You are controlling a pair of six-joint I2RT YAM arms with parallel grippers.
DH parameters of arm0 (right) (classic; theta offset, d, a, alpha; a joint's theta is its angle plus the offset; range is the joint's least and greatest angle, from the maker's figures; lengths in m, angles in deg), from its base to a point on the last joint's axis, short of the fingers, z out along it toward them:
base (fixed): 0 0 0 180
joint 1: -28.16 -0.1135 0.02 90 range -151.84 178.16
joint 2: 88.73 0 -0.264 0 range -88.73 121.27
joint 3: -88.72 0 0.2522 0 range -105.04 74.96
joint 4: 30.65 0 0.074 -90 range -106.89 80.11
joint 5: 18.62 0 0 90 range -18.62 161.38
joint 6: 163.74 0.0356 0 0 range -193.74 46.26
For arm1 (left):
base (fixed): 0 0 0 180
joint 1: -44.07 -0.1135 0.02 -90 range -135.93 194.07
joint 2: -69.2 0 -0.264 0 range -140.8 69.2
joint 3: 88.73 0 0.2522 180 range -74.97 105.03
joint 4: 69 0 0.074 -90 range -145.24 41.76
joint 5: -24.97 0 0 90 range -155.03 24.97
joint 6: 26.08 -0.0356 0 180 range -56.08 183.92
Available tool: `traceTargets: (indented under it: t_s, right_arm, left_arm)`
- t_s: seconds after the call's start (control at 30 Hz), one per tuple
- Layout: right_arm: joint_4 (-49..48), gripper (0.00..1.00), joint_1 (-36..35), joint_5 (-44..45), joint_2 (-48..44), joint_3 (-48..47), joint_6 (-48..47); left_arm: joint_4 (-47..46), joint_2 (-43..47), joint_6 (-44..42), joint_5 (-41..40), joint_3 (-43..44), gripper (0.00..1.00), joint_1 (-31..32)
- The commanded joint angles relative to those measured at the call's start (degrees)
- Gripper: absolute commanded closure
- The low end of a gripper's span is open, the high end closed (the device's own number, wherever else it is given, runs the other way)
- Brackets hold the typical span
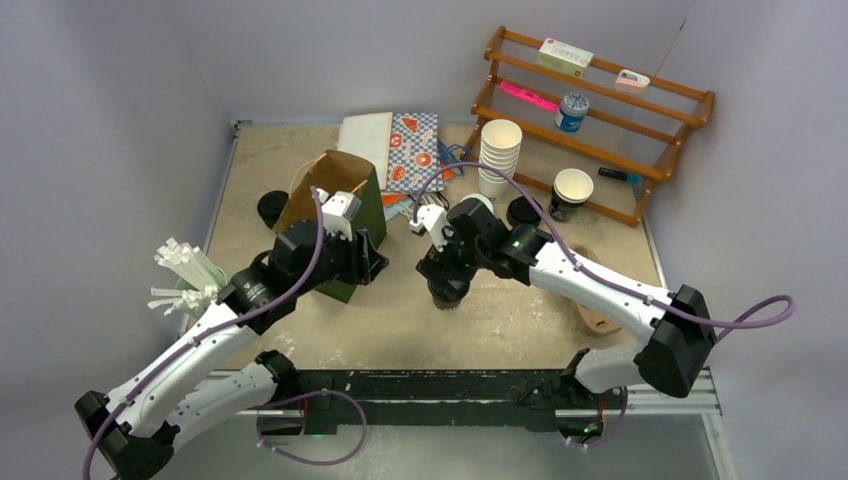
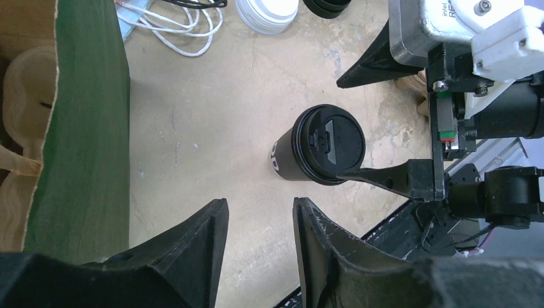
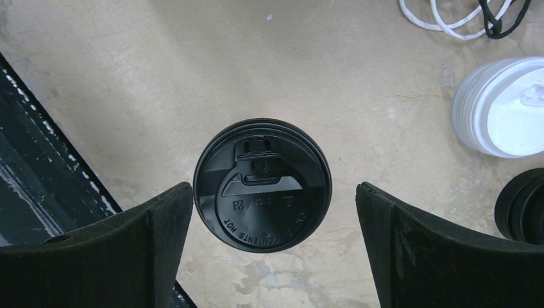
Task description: Pack the takeout coffee
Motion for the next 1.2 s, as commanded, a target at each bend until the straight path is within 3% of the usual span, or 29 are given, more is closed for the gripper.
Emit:
traceTargets:
  t_s: [0.0, 0.5, 1.17]
  right_arm:
    - [0.65, 0.02, -0.15, 1.75, -0.90, -0.67, -1.30]
    - [4.23, 0.02, -0.13, -2.02, 3.54, -1.47, -0.71]
    - [4.32, 0.10, -0.22, -2.68, 4.39, -2.53, 0.40]
  left_arm:
    - [-0.17, -0.23, -0.02, -0.79, 2.59, 0.55, 0.14]
    - [-0.46, -1.29, -0.19, 0.54, 2.48, 0.55, 0.15]
    - [-0.37, -1.50, -0.50, 0.51, 2.21, 0.55, 0.14]
